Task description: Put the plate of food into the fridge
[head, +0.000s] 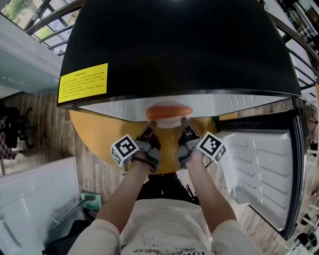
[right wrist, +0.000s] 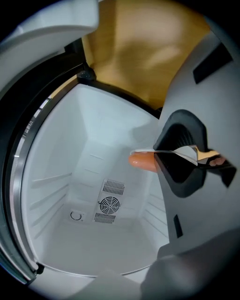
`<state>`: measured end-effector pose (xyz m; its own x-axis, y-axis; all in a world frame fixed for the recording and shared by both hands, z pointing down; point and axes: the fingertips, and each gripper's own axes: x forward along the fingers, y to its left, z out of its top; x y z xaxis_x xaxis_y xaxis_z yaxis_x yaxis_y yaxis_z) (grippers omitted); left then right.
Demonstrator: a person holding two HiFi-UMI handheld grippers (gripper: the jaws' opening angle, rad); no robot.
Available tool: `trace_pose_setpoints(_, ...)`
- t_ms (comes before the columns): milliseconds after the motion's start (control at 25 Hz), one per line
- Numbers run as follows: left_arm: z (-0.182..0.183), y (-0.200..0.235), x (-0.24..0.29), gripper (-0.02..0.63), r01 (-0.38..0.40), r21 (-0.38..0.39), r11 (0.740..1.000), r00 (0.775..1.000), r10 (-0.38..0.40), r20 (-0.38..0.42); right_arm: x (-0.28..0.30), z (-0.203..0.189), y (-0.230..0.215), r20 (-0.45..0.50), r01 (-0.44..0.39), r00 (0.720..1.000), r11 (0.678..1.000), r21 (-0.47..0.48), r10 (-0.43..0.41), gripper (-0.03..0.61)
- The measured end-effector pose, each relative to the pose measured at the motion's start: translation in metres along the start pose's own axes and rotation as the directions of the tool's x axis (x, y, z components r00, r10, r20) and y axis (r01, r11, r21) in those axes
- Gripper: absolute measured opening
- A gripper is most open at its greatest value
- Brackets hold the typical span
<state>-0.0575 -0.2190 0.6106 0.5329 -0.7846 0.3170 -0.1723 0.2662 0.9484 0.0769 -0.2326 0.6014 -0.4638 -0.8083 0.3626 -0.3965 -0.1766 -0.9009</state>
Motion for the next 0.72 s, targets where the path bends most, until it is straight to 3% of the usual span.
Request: trace_pose_setpoints(720,0.024,0.012,0.036,0.032,-0.016,-0.041,0.999,0.997,0.019,0.075,0.043,0.016,-0.014,0.025,0.02,0.999,1.0,0.003,-0.02,0.035)
